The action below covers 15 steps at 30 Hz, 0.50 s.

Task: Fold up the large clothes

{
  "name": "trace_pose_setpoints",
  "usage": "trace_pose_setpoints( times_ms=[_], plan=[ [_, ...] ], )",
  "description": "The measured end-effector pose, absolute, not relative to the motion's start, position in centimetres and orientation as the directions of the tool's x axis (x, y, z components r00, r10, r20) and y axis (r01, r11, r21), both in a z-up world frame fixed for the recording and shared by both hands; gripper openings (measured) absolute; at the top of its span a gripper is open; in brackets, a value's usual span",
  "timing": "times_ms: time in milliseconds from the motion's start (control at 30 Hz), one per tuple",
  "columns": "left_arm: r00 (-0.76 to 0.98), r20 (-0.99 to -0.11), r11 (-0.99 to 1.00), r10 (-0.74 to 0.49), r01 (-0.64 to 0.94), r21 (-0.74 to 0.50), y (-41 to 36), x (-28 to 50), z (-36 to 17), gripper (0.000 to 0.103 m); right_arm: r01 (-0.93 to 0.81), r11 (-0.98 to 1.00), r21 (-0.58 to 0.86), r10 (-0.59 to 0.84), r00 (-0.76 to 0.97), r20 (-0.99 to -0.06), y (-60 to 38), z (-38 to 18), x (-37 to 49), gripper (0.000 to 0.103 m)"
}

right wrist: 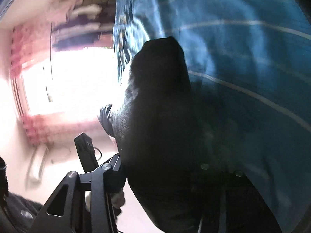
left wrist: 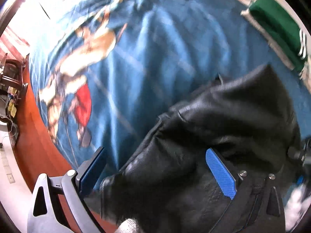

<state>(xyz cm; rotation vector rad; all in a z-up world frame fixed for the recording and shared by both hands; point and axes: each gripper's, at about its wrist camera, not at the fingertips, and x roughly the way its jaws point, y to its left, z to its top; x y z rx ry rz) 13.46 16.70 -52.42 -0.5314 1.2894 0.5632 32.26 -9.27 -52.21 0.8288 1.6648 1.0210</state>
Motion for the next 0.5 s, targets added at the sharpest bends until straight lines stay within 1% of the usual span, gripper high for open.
trace_pose_setpoints(
  times_ms=[100, 133, 167, 200, 233, 267, 300, 333, 367, 433, 500],
  plan=[
    [0.252, -0.963, 0.756, 0.097, -0.648, -0.093, 16.5, 16.1, -49.9, 0.103, 0.157, 0.398, 0.904, 0.914, -0.149, -0.376, -12.8, -51.2, 31.8, 0.049],
    [0.269, -0.959, 0.759, 0.093, -0.642, -0.106, 16.3, 16.9, -49.4, 0.103, 0.191, 0.396, 0.898, 0.918, -0.090, -0.386, -14.7, -51.0, 31.7, 0.049],
    [0.287, -0.954, 0.767, 0.092, -0.631, -0.116, 16.0, 18.0, -48.9, 0.103, 0.200, 0.416, 0.887, 0.909, -0.048, -0.415, -15.8, -50.8, 31.6, 0.051],
    [0.296, -0.950, 0.777, 0.101, -0.620, -0.111, 15.4, 18.8, -48.7, 0.103, 0.238, 0.450, 0.861, 0.885, 0.011, -0.466, -18.3, -51.0, 31.8, 0.055],
    [0.307, -0.943, 0.798, 0.125, -0.596, -0.088, 14.4, 19.7, -48.8, 0.103, 0.286, 0.480, 0.830, 0.861, 0.030, -0.508, -19.9, -51.7, 32.0, 0.068],
    [0.311, -0.938, 0.821, 0.151, -0.568, -0.056, 13.5, 20.9, -49.0, 0.103, 0.335, 0.543, 0.770, 0.815, 0.009, -0.579, -21.4, -52.5, 32.3, 0.077],
    [0.303, -0.936, 0.847, 0.178, -0.532, -0.011, 12.2, 22.3, -49.5, 0.103, 0.362, 0.613, 0.702, 0.757, -0.015, -0.653, -22.6, -53.0, 32.5, 0.078],
    [0.300, -0.937, 0.858, 0.180, -0.514, 0.000, 11.5, 23.1, -49.9, 0.103, 0.357, 0.665, 0.656, 0.712, -0.039, -0.701, -23.2, -53.4, 33.0, 0.078],
    [0.308, -0.939, 0.867, 0.156, -0.497, -0.019, 10.7, 24.1, -50.5, 0.103, 0.317, 0.719, 0.619, 0.665, -0.053, -0.745, -23.6, -52.6, 33.4, 0.078],
    [0.319, -0.943, 0.876, 0.100, -0.477, -0.069, 9.2, 24.9, -51.4, 0.103, 0.224, 0.810, 0.543, 0.562, -0.028, -0.827, -24.2, -49.4, 34.1, 0.078],
    [0.322, -0.943, 0.887, 0.086, -0.456, -0.075, 7.7, 25.8, -51.9, 0.103, 0.123, 0.872, 0.473, 0.471, 0.050, -0.881, -24.8, -45.0, 35.3, 0.078]
  ],
)
